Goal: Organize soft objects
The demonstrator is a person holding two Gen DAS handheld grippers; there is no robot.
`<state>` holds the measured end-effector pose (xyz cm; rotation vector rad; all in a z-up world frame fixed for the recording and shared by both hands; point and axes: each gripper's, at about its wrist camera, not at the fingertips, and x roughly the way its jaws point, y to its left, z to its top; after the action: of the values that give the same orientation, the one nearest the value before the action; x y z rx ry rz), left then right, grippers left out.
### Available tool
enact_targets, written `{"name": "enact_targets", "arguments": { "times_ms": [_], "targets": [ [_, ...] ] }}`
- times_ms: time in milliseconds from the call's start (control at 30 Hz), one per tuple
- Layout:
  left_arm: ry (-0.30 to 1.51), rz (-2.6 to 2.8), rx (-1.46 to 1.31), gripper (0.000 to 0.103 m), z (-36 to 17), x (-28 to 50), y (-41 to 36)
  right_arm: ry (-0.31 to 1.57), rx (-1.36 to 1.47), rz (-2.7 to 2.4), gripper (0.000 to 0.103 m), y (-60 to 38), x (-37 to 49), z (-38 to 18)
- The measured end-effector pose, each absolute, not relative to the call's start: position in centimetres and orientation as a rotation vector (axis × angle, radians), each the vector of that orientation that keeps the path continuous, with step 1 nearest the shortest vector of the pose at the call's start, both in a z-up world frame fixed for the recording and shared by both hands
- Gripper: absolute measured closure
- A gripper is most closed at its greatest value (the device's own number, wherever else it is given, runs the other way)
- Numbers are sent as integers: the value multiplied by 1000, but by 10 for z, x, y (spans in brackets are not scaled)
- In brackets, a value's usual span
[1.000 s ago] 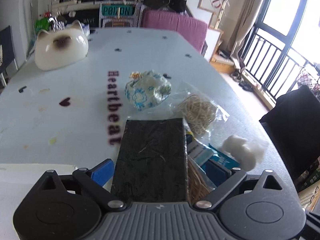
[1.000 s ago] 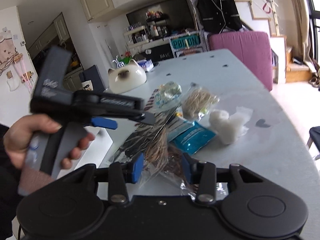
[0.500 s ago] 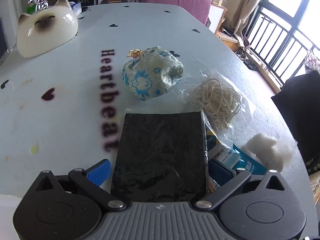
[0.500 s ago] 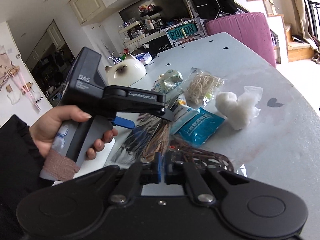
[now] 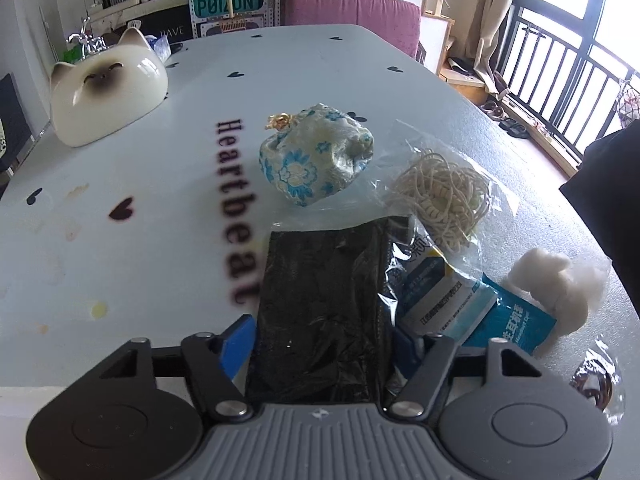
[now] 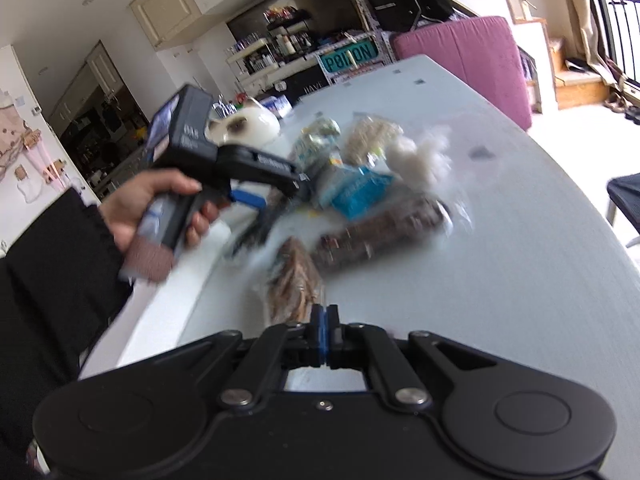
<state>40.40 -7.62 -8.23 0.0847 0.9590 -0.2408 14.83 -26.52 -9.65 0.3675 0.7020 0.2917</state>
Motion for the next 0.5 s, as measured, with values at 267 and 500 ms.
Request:
{"name": "enact_targets", "arguments": {
  "times_ms": [267, 500],
  "targets": [
    [922, -239, 92, 50, -72, 388, -73, 745, 312, 244, 77, -278, 114, -107],
    [940, -259, 57, 51, -68, 377, -73, 650, 235, 245, 35, -269, 123, -90]
  ]
}}
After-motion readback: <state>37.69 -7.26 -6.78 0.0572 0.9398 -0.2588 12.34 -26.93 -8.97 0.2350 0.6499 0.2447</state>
